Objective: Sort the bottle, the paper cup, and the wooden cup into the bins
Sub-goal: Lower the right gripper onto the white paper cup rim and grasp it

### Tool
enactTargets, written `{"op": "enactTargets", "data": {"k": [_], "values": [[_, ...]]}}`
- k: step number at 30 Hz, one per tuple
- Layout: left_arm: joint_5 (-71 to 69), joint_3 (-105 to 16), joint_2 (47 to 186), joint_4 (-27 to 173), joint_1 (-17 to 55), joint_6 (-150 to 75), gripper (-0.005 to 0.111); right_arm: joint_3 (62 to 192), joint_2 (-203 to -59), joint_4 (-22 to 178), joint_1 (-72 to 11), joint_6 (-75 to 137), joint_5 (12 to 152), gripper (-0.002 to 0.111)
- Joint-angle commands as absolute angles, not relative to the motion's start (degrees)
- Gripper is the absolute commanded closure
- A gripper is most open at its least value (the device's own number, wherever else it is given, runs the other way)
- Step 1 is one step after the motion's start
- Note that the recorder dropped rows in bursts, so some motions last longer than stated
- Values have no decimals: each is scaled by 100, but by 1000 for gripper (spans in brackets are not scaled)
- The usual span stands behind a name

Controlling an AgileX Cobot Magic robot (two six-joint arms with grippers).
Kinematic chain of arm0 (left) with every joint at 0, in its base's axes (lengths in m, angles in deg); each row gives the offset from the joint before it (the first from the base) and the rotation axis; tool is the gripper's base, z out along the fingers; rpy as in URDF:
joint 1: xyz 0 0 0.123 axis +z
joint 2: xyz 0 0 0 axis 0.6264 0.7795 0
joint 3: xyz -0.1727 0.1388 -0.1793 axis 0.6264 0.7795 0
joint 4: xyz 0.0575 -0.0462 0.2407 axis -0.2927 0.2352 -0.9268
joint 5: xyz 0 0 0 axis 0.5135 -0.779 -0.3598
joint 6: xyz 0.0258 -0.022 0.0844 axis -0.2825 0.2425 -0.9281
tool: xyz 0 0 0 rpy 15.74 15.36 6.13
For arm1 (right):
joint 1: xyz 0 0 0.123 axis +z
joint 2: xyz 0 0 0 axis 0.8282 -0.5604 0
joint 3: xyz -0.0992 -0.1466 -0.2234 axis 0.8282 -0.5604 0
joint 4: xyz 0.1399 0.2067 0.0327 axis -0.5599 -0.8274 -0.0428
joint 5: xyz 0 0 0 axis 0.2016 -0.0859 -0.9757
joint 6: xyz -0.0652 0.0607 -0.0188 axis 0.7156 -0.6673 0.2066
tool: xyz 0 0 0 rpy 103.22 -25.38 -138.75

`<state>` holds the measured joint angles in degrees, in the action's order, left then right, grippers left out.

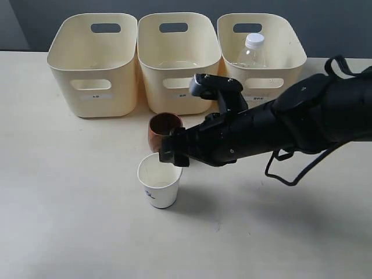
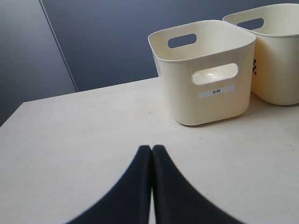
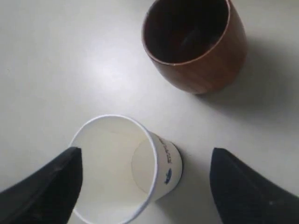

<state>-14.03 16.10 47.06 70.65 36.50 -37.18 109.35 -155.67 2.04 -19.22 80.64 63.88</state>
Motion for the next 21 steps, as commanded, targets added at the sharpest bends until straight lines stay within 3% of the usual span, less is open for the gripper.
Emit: {"op": "enactTargets", "data": {"k": [1, 12, 21], "values": [[-1398, 1617, 4678, 7093, 3632, -3707, 107, 10925, -15765, 190, -1920, 8060, 6390, 36], [-1398, 1617, 4678, 7093, 3632, -3707, 107, 10925, -15907, 190, -1816, 8060, 6449, 45], [-1398, 1617, 4678, 7093, 3632, -3707, 107, 10925, -15907, 168, -1577, 8060, 6723, 45]]}}
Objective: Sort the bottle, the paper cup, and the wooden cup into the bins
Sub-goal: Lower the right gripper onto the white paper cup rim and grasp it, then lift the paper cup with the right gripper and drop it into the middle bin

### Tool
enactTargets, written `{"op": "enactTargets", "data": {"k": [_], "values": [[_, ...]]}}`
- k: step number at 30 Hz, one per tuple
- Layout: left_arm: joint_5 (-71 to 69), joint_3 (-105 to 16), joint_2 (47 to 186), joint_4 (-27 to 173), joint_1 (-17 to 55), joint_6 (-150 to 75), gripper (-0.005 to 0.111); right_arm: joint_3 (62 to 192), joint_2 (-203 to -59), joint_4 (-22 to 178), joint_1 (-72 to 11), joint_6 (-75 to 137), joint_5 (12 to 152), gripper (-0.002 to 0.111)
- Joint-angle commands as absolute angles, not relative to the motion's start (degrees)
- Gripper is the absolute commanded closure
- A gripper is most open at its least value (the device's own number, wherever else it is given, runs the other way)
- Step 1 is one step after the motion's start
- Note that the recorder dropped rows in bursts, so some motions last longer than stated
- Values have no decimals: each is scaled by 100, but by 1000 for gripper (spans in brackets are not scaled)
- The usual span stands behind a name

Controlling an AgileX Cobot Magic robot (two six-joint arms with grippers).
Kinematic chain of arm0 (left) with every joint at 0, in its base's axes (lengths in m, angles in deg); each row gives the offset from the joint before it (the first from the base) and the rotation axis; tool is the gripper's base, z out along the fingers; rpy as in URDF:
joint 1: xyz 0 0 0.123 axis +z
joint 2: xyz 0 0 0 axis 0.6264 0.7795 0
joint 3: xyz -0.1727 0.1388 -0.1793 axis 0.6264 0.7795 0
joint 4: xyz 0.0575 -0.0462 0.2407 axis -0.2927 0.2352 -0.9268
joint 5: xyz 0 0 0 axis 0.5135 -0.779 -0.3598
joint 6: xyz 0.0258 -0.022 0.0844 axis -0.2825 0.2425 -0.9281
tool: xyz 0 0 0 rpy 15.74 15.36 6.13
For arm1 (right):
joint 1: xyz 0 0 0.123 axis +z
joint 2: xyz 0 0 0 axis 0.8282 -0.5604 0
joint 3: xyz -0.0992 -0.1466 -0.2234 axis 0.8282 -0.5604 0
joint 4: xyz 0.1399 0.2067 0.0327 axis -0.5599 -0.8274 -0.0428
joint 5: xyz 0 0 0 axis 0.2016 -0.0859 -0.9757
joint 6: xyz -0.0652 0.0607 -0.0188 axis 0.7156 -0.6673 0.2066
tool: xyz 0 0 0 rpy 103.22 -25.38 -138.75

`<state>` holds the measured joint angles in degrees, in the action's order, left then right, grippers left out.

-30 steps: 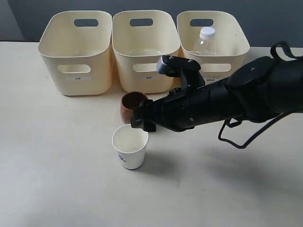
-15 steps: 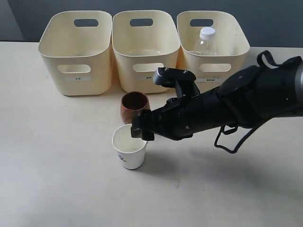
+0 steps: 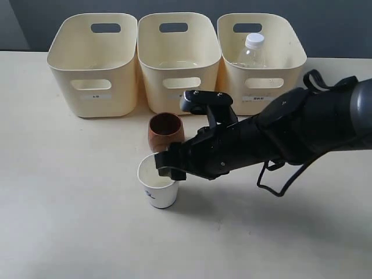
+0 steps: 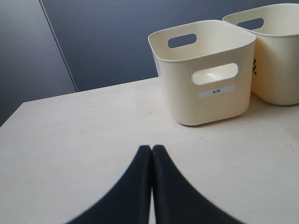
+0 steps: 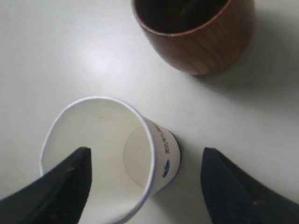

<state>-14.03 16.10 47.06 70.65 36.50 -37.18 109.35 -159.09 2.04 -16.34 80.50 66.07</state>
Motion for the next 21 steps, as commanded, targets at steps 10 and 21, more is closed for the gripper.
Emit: {"op": "enactTargets", "data": {"k": [10, 21], "values": [[-1398, 1617, 4678, 7093, 3632, -3707, 107, 10925, -15915, 116, -1577, 8060, 6948, 45], [-1398, 1617, 4678, 7093, 3632, -3707, 107, 10925, -16336, 101, -1577, 8060, 6959, 45]]}}
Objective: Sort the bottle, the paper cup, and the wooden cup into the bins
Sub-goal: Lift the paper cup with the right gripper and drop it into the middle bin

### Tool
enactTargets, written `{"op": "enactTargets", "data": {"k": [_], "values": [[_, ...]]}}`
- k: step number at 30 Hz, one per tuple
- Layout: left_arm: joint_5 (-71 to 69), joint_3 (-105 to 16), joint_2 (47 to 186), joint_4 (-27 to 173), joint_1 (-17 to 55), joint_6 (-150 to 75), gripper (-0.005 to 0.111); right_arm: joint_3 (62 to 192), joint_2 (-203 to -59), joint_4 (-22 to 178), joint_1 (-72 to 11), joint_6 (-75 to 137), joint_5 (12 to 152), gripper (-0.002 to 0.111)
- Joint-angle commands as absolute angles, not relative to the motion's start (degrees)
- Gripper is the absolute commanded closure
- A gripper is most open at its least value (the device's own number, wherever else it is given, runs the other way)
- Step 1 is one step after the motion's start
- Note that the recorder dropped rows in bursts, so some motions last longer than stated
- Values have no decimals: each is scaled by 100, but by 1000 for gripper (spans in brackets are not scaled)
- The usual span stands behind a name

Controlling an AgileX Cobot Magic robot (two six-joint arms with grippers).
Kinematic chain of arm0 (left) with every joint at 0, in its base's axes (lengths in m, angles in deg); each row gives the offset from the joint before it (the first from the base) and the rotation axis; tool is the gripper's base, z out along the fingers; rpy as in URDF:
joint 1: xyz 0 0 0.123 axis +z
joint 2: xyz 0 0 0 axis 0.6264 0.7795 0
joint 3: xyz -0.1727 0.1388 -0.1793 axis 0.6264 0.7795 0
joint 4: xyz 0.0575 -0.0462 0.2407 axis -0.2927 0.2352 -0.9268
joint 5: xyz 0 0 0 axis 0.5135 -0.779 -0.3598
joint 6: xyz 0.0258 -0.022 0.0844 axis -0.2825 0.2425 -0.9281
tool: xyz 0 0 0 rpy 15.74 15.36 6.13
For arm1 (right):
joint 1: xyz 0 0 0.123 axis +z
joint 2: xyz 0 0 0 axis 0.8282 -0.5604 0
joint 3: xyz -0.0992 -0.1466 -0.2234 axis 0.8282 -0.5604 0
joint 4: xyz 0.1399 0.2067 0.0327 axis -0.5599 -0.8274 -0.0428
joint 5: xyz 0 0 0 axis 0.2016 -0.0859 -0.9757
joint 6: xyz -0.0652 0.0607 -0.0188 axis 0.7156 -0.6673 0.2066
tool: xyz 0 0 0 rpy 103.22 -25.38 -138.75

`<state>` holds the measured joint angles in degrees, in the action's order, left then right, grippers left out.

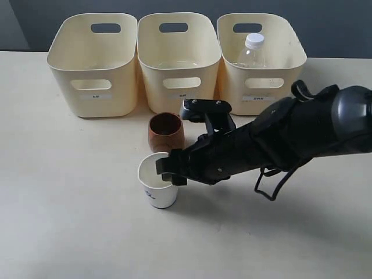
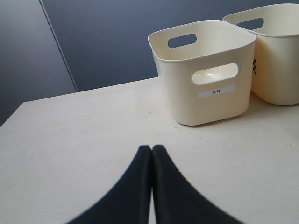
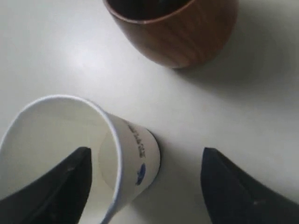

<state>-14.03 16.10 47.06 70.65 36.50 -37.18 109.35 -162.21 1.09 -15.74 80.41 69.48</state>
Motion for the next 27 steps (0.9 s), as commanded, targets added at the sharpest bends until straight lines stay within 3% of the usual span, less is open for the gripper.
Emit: {"op": "enactTargets", "data": {"k": [1, 3, 5, 9, 21, 27], "values": [[-1398, 1617, 4678, 7093, 3632, -3707, 107, 10925, -16333, 101, -1577, 8060, 6987, 45], [-1398, 1617, 4678, 7093, 3632, -3707, 107, 10925, -16333, 101, -1577, 8072, 6990, 46], [-1398, 1617, 4678, 7093, 3632, -3707, 107, 10925, -16333, 101, -1577, 8072, 6990, 58], [-1398, 1617, 4678, 7093, 3632, -3707, 107, 10925, -16323, 101, -1577, 8119, 6990, 107], [-1398, 1617, 4678, 7093, 3632, -3707, 107, 11042, -15259, 292, -1577, 8129, 6466, 107], [-1398, 1617, 4678, 7093, 3632, -3707, 107, 11302, -14601, 292, -1577, 8129, 7486, 107]]}}
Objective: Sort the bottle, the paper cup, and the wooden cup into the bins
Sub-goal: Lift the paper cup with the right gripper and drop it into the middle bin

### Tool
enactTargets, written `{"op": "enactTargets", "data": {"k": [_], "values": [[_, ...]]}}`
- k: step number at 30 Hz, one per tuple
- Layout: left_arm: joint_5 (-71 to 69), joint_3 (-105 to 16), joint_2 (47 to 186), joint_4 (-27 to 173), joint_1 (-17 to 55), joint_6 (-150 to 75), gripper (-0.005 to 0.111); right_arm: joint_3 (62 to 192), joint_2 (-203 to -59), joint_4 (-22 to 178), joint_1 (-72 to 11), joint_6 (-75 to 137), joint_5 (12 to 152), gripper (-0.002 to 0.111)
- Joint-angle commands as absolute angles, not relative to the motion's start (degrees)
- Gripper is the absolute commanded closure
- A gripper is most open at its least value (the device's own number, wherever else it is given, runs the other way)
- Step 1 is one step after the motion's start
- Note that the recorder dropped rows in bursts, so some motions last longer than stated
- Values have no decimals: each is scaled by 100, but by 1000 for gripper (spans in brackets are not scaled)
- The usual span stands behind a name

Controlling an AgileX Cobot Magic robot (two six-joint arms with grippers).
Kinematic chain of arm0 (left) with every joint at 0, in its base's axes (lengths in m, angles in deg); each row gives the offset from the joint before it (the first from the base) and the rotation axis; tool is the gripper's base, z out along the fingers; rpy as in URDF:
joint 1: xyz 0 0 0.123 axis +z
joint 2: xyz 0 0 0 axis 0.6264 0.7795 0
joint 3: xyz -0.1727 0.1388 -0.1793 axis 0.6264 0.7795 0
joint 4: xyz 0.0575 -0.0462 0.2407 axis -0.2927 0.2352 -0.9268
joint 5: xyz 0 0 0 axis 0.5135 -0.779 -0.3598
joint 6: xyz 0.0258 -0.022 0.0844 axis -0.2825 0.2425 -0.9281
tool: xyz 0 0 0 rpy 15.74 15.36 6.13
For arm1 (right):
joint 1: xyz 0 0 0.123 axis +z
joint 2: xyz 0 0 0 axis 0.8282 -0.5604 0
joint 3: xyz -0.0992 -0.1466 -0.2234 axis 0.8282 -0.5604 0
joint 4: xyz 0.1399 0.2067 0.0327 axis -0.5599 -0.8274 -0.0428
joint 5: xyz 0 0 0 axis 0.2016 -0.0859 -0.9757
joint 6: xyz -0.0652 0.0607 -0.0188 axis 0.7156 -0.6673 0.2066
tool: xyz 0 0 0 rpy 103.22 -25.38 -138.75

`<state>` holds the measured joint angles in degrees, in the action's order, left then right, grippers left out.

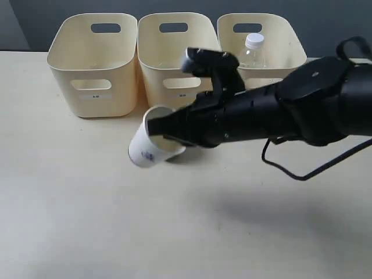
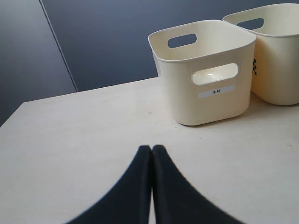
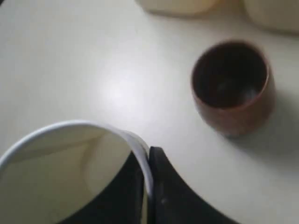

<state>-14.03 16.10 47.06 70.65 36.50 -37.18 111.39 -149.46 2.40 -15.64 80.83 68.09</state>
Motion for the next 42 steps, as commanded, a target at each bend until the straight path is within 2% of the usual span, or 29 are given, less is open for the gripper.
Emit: {"op": "enactTargets", "data": {"k": [1, 17, 21, 27, 33, 35, 37, 40, 41, 42], "values": [[-1398, 1617, 4678, 7093, 3632, -3707, 107, 11371, -14547, 292, -1577, 8129, 7723, 107], [-1398, 1617, 4678, 7093, 3632, -3707, 107, 12278, -14637, 940, -1587, 8129, 9764, 107], [-1398, 1617, 4678, 7093, 3632, -3707, 107, 12700, -15091, 1212, -1587, 8129, 9893, 107], [-1398, 1617, 4678, 7093, 3632, -3707, 107, 13219, -15954, 1016, -1587, 8129, 11273, 107], [-1398, 1617, 4678, 7093, 3632, -3707, 107, 13941, -16829, 1320, -1759, 8129, 10566, 107], [-1398, 1617, 4678, 7093, 3632, -3707, 107, 14069, -16995, 1311, -1867, 8129, 10458, 102], [-1398, 1617, 4678, 7093, 3632, -3707, 107, 14107, -17031, 1295, -1906, 8129, 10460, 90], [-1398, 1617, 4678, 7093, 3632, -3707, 107, 14107, -17039, 1250, -1950, 8129, 10471, 55], [-1398, 1617, 4678, 7093, 3632, -3707, 107, 14107, -17045, 1250, -1950, 8129, 10471, 48], [-1398, 1617, 4678, 7093, 3632, -3707, 107, 14107, -17045, 1250, -1950, 8129, 10461, 47]]}}
